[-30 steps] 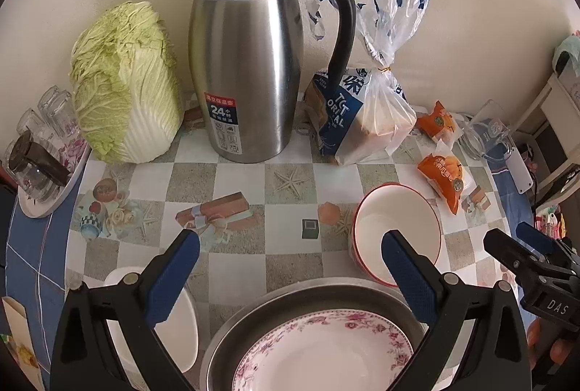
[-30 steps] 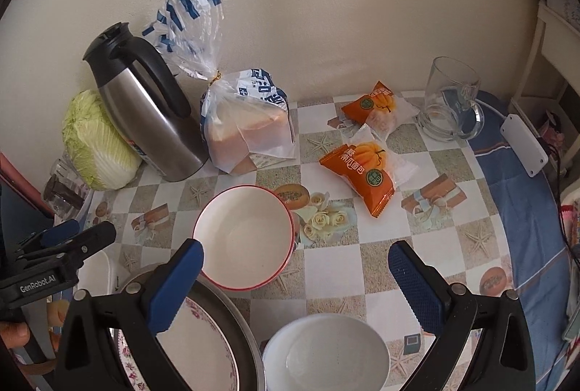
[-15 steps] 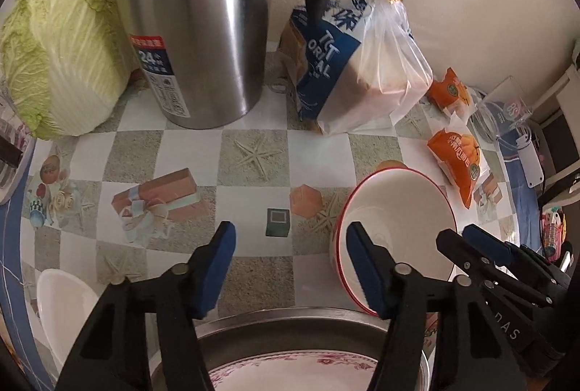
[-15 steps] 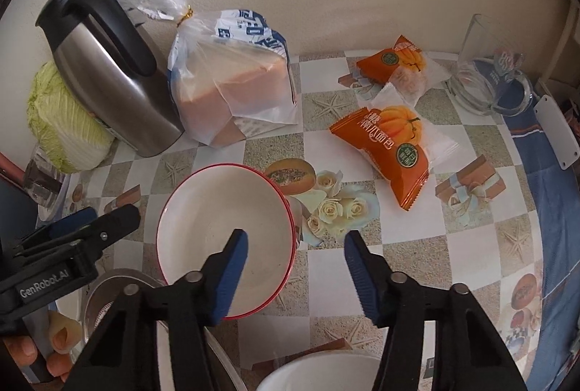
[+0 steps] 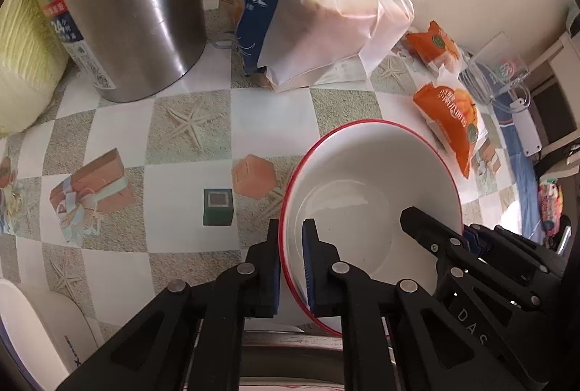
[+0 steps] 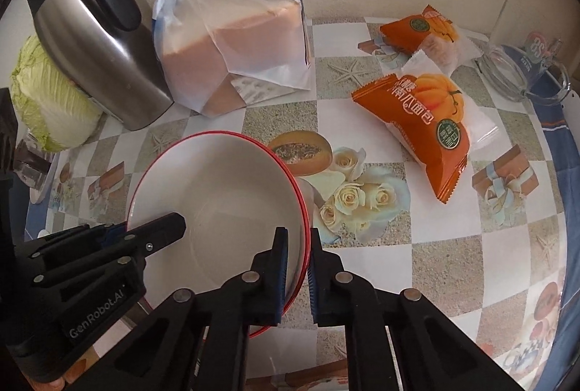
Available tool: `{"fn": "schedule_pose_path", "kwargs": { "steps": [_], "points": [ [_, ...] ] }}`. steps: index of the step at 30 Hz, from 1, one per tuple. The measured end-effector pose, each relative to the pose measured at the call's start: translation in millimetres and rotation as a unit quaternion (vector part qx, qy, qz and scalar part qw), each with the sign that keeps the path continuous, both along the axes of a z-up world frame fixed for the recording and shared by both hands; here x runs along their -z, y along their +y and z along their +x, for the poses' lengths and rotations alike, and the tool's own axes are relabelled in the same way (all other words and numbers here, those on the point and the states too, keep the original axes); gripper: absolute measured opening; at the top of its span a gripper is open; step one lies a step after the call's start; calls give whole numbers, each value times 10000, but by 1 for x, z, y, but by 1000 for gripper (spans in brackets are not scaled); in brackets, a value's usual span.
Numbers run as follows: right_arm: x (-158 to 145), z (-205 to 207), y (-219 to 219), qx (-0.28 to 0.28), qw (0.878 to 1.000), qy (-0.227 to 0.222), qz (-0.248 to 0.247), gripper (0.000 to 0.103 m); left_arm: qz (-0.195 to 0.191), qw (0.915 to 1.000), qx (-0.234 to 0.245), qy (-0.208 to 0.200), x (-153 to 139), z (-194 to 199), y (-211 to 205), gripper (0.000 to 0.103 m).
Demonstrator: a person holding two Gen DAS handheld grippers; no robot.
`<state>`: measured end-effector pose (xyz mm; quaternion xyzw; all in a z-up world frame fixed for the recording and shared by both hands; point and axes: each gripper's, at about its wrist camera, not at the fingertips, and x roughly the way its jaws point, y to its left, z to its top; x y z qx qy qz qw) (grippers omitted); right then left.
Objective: Organize plates and bowls
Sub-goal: 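Close the left gripper on the bowl rim while the right gripper clamps it too, then carry the red-rimmed bowl with both grippers and lower it onto the floral plate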
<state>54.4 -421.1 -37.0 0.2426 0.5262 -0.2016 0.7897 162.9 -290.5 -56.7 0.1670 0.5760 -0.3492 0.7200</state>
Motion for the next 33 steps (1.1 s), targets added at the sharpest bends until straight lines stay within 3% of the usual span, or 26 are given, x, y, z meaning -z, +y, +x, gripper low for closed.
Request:
{"fn": "schedule_pose_path", "kwargs": {
  "steps": [7, 12, 17, 33],
  "points": [
    [-6, -2, -3, 82, 9998, -162, -25, 10, -177, 9998, -7, -62, -9, -6, -3, 11],
    [-25, -10, -10, 152, 9994, -264, -157, 10, -381, 9991, -25, -192, -33, -16, -6, 11],
    [-49, -22, -8, 192, 9986, -419, -251, 10, -328, 9985, -68, -436, -58, -30, -1, 11],
    [-102, -56, 72, -201, 9968, -597, -496, 10, -746, 9928, -770, -534, -97, -69, 96, 11]
  ]
}}
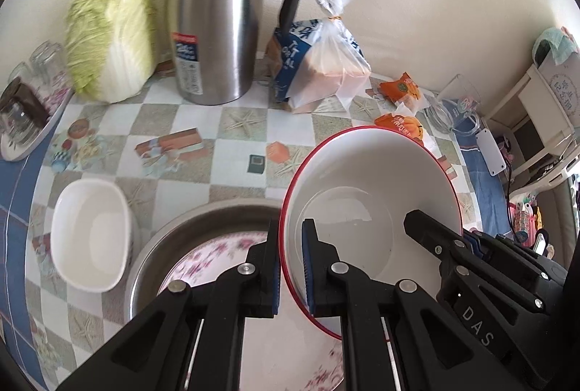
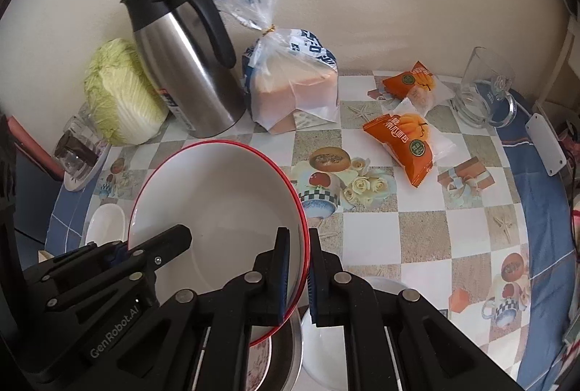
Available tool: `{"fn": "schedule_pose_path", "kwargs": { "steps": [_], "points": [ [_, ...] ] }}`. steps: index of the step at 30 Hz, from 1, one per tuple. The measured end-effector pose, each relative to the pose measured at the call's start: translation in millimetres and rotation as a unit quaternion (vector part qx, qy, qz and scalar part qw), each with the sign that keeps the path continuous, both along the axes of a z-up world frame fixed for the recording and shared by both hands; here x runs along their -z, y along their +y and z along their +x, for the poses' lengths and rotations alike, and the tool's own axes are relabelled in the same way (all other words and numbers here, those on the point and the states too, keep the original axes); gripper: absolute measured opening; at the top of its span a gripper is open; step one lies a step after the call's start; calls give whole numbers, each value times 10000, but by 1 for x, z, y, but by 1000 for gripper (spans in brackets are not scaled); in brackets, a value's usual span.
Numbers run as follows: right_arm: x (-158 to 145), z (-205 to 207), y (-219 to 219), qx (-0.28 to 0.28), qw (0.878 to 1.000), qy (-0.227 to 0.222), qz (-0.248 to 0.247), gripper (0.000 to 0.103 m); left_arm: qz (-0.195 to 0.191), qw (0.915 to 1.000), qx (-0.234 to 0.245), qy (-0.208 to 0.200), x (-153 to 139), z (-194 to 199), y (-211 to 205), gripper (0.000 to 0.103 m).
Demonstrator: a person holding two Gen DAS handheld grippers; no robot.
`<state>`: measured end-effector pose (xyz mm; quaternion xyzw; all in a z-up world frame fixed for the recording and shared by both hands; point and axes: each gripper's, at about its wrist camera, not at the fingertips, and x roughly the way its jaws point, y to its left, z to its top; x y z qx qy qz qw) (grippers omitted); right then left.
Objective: Organize plates and bowls
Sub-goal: 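Carry the red-rimmed bowl with both grippers and lower it onto the floral plate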
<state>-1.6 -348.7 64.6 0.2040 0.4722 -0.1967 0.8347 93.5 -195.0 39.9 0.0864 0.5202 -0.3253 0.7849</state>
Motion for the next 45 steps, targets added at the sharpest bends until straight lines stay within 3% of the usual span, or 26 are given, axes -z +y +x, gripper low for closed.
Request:
{"fn": "schedule_pose_path", "kwargs": {
  "steps": [9, 17, 45],
  "points": [
    [-3, -17, 52, -204, 9997, -130, 87, 10, -23, 9992, -393, -119, -6, -18, 53, 11],
    [1, -31, 81, -115, 9993, -243, 261, 10, -122, 9981, -604, 13, 5, -29, 85, 11],
    [33, -28, 101, -13, 9975, -187, 682, 10, -154, 9964, -803, 201, 28, -16, 101, 11]
  ]
}}
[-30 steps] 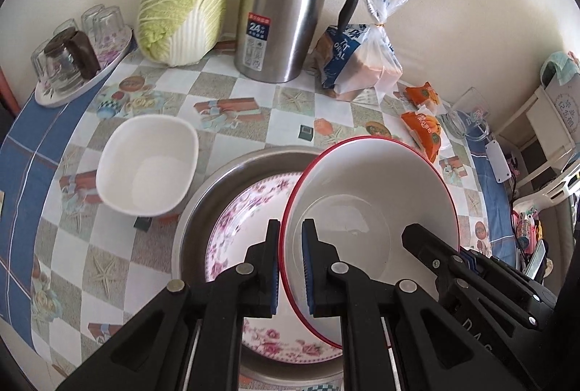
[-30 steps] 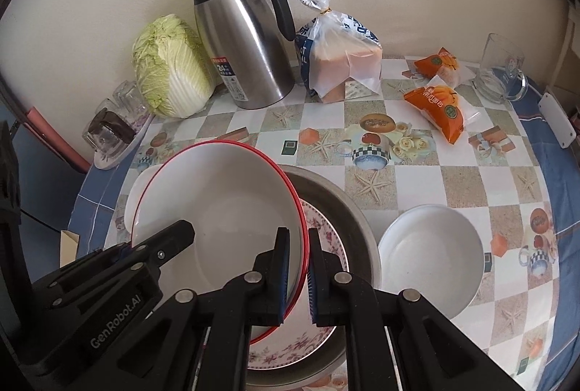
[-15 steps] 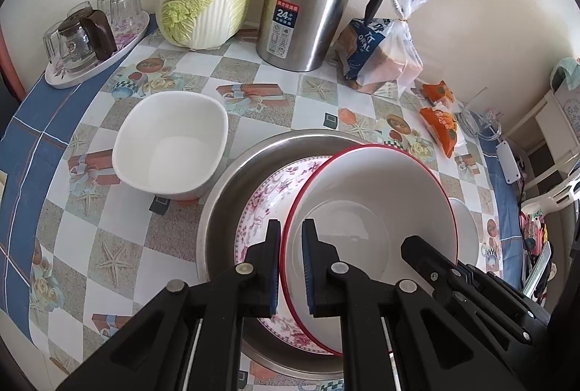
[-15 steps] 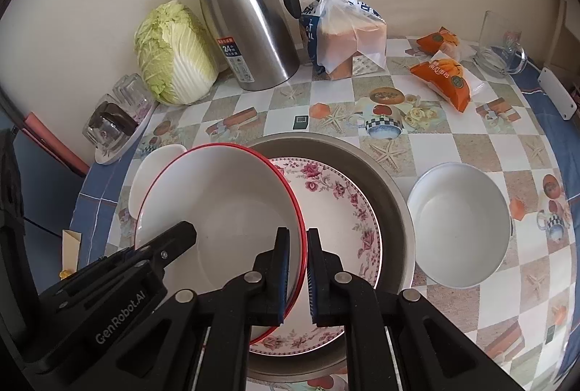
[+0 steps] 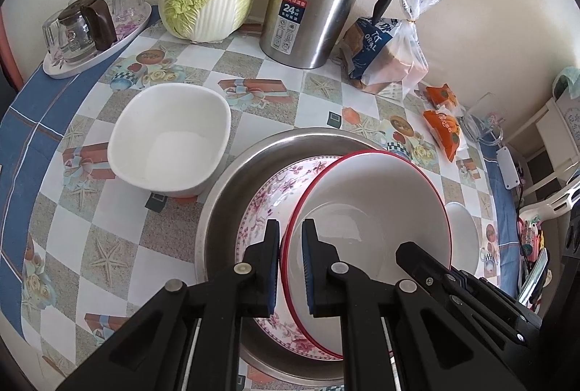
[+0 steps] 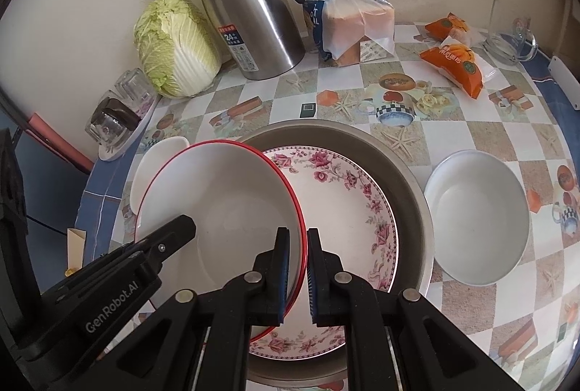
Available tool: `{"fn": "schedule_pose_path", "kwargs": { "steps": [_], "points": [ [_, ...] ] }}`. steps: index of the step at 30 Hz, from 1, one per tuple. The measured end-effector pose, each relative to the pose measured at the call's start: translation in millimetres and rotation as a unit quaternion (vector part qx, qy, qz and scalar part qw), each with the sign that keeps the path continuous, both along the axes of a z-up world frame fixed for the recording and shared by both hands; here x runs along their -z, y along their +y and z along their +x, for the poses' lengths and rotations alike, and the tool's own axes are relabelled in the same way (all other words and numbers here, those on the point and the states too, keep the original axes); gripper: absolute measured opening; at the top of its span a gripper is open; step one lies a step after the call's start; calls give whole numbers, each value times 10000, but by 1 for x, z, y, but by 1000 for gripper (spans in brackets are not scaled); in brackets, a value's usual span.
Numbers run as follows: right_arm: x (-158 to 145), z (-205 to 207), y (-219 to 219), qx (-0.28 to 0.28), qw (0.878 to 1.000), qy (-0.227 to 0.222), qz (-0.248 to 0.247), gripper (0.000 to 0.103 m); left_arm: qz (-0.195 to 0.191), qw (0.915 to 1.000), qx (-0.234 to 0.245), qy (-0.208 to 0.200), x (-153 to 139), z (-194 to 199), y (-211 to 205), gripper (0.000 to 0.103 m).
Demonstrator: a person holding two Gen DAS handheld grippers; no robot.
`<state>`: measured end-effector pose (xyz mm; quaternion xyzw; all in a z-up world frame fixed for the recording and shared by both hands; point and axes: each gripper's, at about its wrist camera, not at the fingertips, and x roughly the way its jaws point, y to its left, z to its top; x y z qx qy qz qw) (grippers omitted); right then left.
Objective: Organize plates and bowls
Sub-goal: 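Carry the red-rimmed bowl with both grippers and lower it onto the floral plate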
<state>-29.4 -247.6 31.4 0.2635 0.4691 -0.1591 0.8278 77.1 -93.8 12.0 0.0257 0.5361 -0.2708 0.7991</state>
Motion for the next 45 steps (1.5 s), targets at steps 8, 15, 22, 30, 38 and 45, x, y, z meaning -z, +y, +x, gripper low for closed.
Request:
{"fn": "schedule_pose_path", "kwargs": {
  "steps": [8, 15, 22, 30, 38, 45],
  "points": [
    [5, -3, -8, 126, 9999, 114, -3, 10, 11, 9999, 60, 151, 8, 0, -8, 11],
    [11, -4, -13, 158, 9997, 173, 84, 10, 21, 9996, 69, 267, 13, 1, -11, 11],
    [16, -4, -14, 169, 9994, 253, 137, 10, 51, 9994, 70, 332, 18, 1, -13, 13],
    [18, -4, -14, 173, 9992, 317, 157, 10, 107, 9991, 95, 403, 22, 1, -16, 14],
    [20, -4, -17, 191, 9990, 367, 176, 11, 166, 9988, 145, 435, 25, 0, -19, 15],
    [21, -5, -18, 203, 9989, 374, 192, 13, 197, 9986, 151, 460, 27, 0, -21, 16]
  ]
}}
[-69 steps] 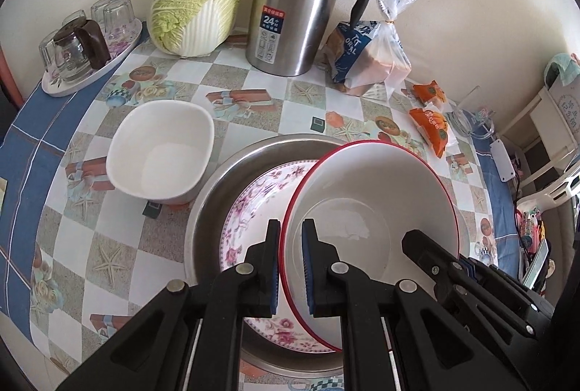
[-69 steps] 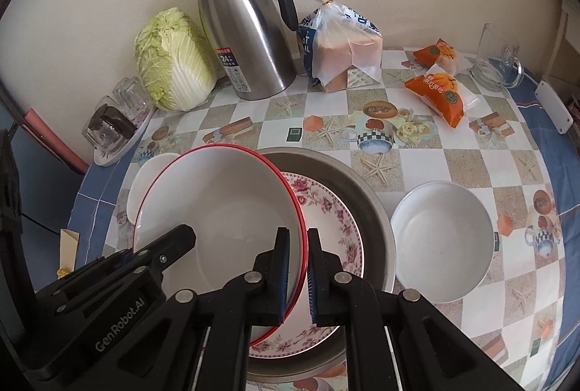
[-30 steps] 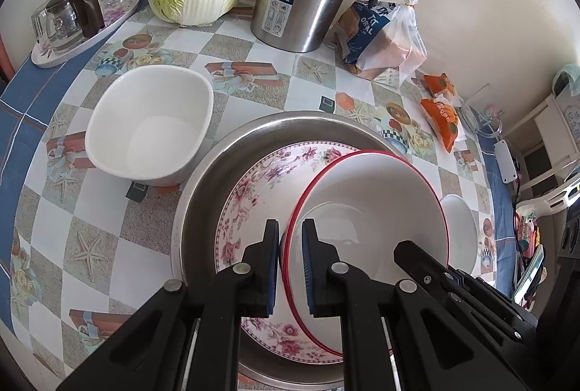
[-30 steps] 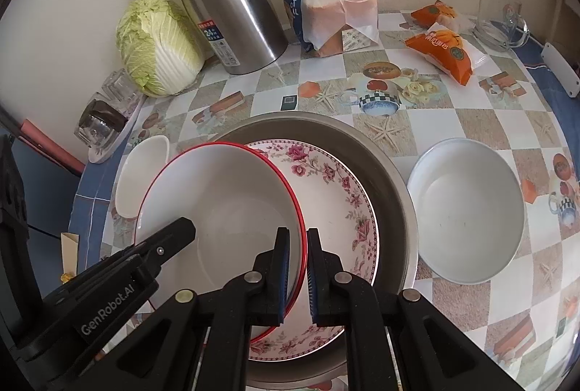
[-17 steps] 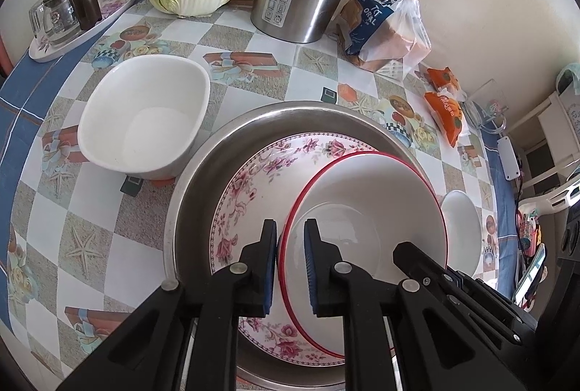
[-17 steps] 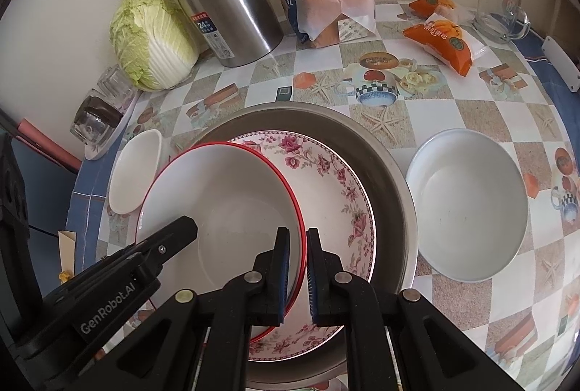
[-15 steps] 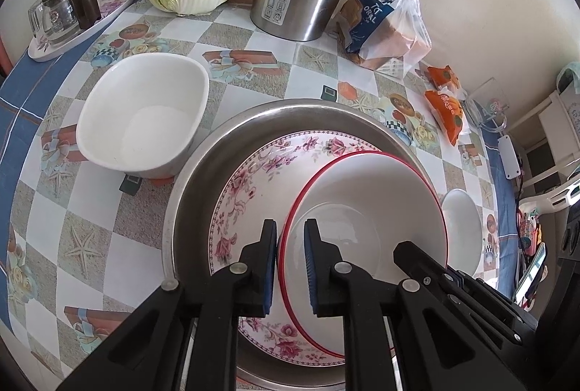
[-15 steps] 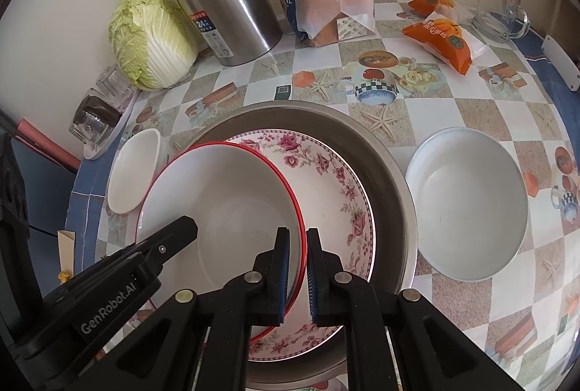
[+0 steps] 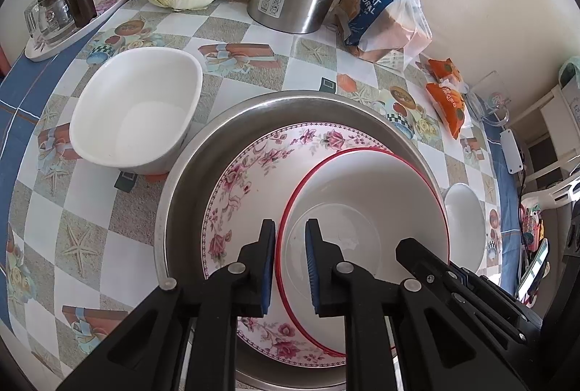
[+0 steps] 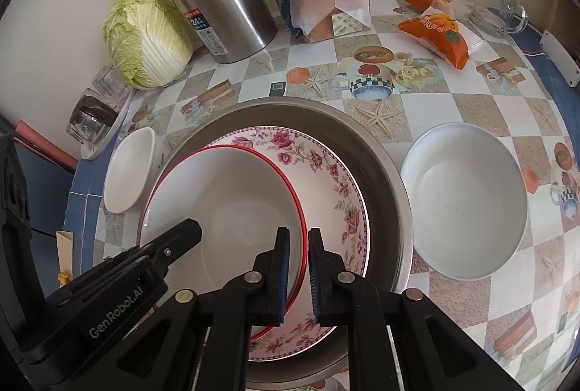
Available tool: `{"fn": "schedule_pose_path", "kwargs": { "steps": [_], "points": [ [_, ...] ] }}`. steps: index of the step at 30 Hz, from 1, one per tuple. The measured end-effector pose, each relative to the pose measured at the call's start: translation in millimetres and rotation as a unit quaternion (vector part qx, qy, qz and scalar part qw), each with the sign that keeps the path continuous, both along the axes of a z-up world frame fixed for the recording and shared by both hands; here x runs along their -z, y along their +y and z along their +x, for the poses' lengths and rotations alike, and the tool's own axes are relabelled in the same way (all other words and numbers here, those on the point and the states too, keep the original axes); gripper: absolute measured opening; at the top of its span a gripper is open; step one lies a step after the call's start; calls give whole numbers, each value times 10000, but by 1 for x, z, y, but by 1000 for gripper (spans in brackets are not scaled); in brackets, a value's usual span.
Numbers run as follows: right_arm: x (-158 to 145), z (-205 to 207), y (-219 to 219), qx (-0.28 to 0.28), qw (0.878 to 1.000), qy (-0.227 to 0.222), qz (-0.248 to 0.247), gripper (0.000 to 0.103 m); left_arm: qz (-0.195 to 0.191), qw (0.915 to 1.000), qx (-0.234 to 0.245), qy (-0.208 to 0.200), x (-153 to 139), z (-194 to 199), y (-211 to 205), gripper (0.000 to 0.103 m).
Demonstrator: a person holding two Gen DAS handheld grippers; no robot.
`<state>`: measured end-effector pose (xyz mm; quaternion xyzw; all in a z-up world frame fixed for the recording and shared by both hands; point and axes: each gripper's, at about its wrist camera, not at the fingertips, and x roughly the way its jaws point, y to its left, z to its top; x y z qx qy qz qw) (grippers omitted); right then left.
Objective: Organize plates and bowls
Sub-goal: 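Carry the red-rimmed bowl with both grippers and lower it onto the floral plate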
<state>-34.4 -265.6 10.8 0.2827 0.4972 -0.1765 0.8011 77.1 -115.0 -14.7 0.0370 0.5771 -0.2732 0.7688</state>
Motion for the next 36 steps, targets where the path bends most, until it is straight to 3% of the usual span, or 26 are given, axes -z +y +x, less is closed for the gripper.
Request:
{"fn": "schedule_pose_path", "kwargs": {
  "steps": [36],
  "points": [
    [-8, -1, -2, 62, 9999, -127, -13, 13, -153, 9999, -20, 3, -9, 2, 4, 25]
  ]
}}
